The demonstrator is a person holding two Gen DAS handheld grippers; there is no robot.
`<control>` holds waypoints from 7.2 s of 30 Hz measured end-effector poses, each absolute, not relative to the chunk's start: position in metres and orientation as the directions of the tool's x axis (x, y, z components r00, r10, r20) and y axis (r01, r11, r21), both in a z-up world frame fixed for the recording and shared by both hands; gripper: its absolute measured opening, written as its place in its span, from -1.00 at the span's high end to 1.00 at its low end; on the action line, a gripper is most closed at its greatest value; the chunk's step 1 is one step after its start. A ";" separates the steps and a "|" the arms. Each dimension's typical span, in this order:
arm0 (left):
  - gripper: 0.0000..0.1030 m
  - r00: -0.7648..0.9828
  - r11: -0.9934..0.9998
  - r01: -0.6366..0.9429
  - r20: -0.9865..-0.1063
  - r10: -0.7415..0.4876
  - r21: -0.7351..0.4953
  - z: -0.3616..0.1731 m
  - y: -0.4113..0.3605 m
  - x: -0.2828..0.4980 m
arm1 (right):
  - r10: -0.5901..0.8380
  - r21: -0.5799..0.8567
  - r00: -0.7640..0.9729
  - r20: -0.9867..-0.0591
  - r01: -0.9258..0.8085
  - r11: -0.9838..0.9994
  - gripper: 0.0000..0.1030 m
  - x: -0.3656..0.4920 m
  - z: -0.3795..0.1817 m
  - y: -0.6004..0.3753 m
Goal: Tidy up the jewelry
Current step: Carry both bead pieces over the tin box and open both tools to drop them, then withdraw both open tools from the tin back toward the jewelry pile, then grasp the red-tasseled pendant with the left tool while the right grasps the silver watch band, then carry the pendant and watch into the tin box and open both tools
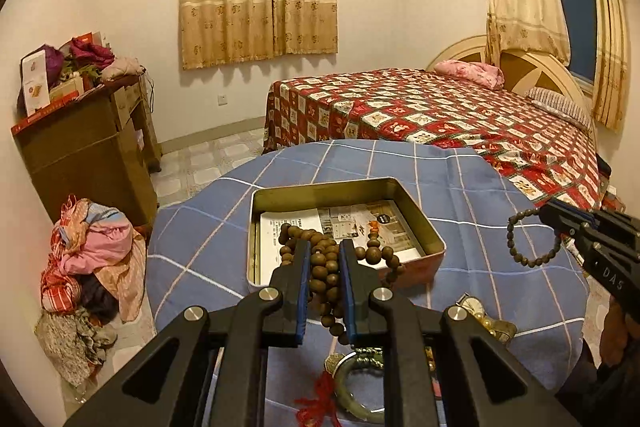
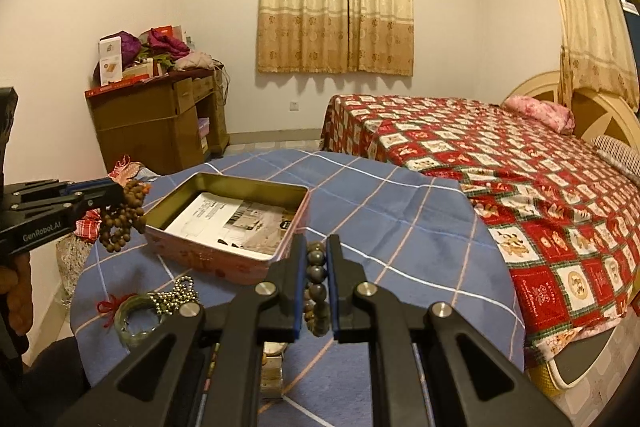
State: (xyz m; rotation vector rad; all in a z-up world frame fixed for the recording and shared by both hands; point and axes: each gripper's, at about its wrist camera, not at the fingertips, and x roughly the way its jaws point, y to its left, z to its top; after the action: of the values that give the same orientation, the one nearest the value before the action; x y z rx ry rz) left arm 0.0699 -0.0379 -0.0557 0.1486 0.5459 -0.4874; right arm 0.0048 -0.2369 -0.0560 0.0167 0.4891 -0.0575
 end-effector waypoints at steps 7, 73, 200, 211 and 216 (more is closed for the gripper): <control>0.74 0.768 0.882 0.469 -0.518 -0.375 0.056 -0.050 -0.043 0.093 | -0.054 -0.058 0.891 -0.450 0.031 0.998 0.76 0.025 -0.041 -0.227; -0.57 0.831 0.890 0.318 -0.548 -0.096 0.327 -0.089 -0.079 0.188 | -0.098 -0.171 0.813 -0.574 -0.003 0.985 -0.29 0.142 -0.078 -0.193; 0.92 0.823 0.898 0.390 -0.516 -0.239 0.206 -0.044 -0.031 0.084 | -0.012 -0.021 0.866 -0.499 0.001 1.000 0.65 0.020 -0.061 -0.235; 0.92 0.833 0.890 0.392 -0.500 -0.236 0.233 -0.035 -0.049 0.116 | 0.008 -0.064 0.885 -0.466 -0.042 0.997 0.65 0.054 -0.039 -0.224; 0.92 0.833 0.891 0.388 -0.503 -0.230 0.236 -0.034 -0.053 0.131 | 0.022 -0.071 0.890 -0.456 -0.062 0.996 0.65 0.073 -0.032 -0.217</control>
State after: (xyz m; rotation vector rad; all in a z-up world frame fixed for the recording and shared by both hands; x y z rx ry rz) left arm 0.1308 -0.0527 -0.0338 0.3400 0.4854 -0.3341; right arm 0.0731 -0.2170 -0.0323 -0.0844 0.4721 0.0437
